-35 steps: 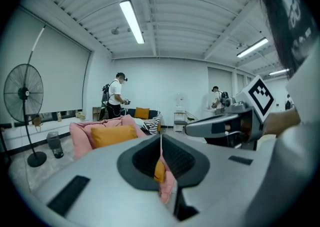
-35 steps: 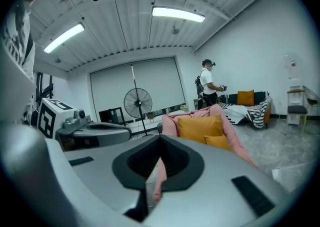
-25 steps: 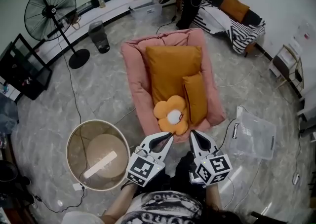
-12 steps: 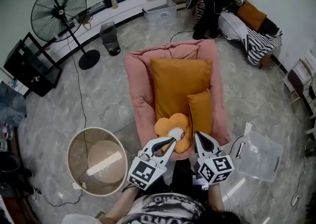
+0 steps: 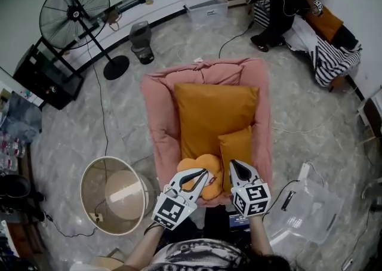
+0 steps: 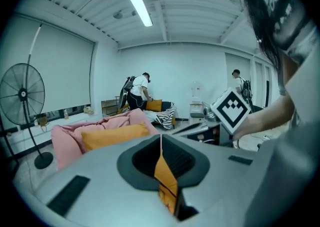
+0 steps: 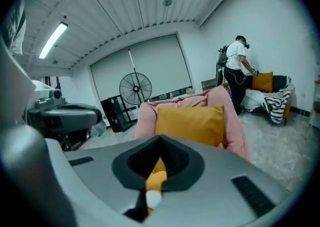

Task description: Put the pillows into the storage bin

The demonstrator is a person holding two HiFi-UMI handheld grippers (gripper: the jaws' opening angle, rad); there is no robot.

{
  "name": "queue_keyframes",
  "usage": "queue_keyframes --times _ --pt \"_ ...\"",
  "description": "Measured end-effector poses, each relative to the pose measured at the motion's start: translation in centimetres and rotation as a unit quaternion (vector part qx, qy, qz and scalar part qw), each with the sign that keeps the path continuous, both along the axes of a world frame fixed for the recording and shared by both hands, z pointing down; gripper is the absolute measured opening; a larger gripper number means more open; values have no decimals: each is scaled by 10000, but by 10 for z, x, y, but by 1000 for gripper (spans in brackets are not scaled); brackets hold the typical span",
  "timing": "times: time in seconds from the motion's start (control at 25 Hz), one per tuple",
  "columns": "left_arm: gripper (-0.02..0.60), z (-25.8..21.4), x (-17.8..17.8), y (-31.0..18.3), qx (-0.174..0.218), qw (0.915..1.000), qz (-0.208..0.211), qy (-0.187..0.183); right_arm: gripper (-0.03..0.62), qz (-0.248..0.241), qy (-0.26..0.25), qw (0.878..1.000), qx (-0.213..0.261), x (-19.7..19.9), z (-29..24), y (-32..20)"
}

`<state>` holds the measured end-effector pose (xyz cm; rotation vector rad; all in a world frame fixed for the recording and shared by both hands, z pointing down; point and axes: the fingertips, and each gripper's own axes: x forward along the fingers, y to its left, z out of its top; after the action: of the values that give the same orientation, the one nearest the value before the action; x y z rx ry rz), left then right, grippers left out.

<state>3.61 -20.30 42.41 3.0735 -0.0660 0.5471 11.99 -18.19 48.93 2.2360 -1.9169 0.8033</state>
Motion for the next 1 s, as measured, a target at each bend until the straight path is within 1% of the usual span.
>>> queue_keyframes --times 0.08,0.12,0.2,0.36,0.48,0.56,0.64,0.72,0.76,0.8,0.84,0.92,1.0 --pt "20 5 9 -6 -38 9999 -147 -50 0 -212 -23 9996 -157 11 20 -12" --pt "19 7 12 -9 -55 9997 -233 -77 12 -353 -23 9991 -244 16 30 -19" --pt "18 12 19 -15 -97 9990 -411 -135 96 -642 39 9971 -417 25 48 -37" --pt "20 15 25 -27 -211 9972 -667 -278 153 -1027 400 9912 -730 41 82 -77" --pt "19 19 23 -29 -271 9958 -767 -428 224 -1379 768 9805 -1171 43 118 -100" --pt "20 24 18 -29 -291 9948 -841 -496 265 -1581 1081 9696 -1520 43 142 -108" --pt "18 24 13 -30 -315 9939 -920 -519 287 -1713 1364 9586 -1819 46 161 -114" --pt "20 23 8 -32 -318 9934 -970 -522 285 -1750 1512 9512 -2045 50 177 -116" --pt "18 24 4 -33 -312 9933 -983 -522 275 -1724 1536 9499 -2105 52 183 -116" --pt "20 26 -1 -33 -306 9933 -988 -523 232 -1672 1542 9502 -2131 53 187 -115" --pt "18 28 -6 -33 -304 9933 -987 -526 220 -1606 1532 9512 -2142 53 189 -113" --pt "20 32 -17 -32 -310 9934 -964 -537 168 -1437 1441 9551 -2153 51 186 -108" --pt "19 33 -26 -33 -314 9940 -899 -530 119 -1236 1214 9626 -2081 48 176 -100"
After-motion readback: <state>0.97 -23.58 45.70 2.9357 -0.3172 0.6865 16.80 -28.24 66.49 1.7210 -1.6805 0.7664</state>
